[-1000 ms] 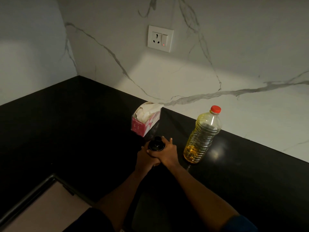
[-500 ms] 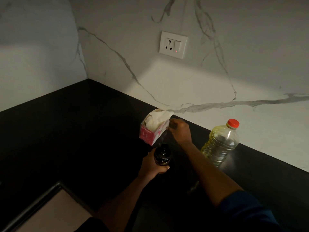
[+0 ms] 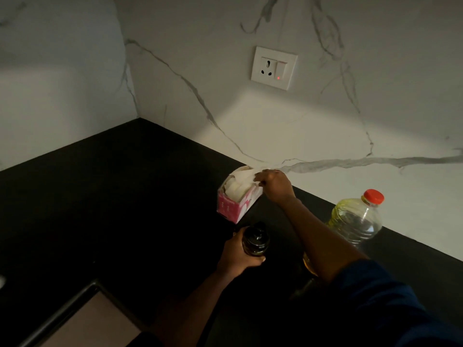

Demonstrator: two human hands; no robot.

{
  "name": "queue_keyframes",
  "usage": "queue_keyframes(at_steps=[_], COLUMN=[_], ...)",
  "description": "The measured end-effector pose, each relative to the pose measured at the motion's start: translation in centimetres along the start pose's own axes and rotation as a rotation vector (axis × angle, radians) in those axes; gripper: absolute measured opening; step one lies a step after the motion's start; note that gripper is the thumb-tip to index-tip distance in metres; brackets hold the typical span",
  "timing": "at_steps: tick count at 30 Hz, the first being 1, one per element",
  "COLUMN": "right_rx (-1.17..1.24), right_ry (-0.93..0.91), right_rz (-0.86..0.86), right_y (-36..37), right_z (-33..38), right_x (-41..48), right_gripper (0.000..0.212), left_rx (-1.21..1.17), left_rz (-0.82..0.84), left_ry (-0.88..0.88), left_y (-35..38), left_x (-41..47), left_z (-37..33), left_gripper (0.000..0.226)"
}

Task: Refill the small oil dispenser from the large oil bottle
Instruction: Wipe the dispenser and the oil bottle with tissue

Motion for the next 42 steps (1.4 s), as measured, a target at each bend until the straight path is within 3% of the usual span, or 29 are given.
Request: queue_keyframes(at_steps=[8, 11, 15, 18, 22, 27, 30, 32, 36, 42], right_rx=[0.332, 0.565, 1.056, 1.237, 1.328, 1.225, 0.943, 0.671, 0.545, 0.566], right_ry=[0.362, 0.594, 0.929, 1.020, 1.037, 0.995, 0.865, 0.670, 0.352, 0.376], right_rz=[-0.075, -0.143, -0.254, -0.201, -0.174, -0.233, -0.374, -0.412, -0.129, -0.042], right_y=[-2.3, -3.6, -3.9, -3.4, -3.8, -5.7, -8.1, -10.1, -8.2, -7.2], right_z=[-1.3, -1.8, -2.4, -1.9, -1.2, -1.5, -2.1, -1.2, 2.3, 3.5], right_x=[0.1, -0.3, -1.6, -2.8, -4.5, -7.1, -8.7, -9.8, -13.8, -18.5], right_gripper=[0.023, 0.024, 0.016, 0.014, 0.012, 0.012, 0.017, 0.019, 0.008, 0.014], left_rx=[-0.007, -0.003, 0.009, 0.060, 0.102, 0.120, 0.141, 0.148, 0.191, 0.283], left_rz=[-0.003, -0.011, -0.018, -0.036, -0.027, -0.047, -0.056, -0.072, -0.087, -0.041], left_ry=[-0.021, -0.026, -0.036, -0.029, -0.042, -0.049, -0.062, -0.073, -0.078, 0.053], left_y=[0.1, 0.0, -0.1, -0.3, -0.2, -0.1, -0.2, -0.3, -0.3, 2.6], left_x=[0.2, 0.2, 0.0, -0.2, -0.7, -1.7, -2.6, -2.8, -3.7, -3.1], left_z=[0.1, 0.1, -0.1, -0.4, -0.2, -0.1, -0.4, -0.3, -0.8, 1.1], left_gripper=[0.085, 0.086, 0.086, 0.088, 0.087, 0.080, 0.080, 0.079, 0.078, 0.078])
Point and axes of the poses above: each hand's wrist, its own x-axis towards the middle knuckle, its own y-axis out of the palm, z = x × y, the point moved 9 cm from there along x, towards the middle knuckle, and after that the axes turned 15 degrees about -z, right-handed, at the moved point
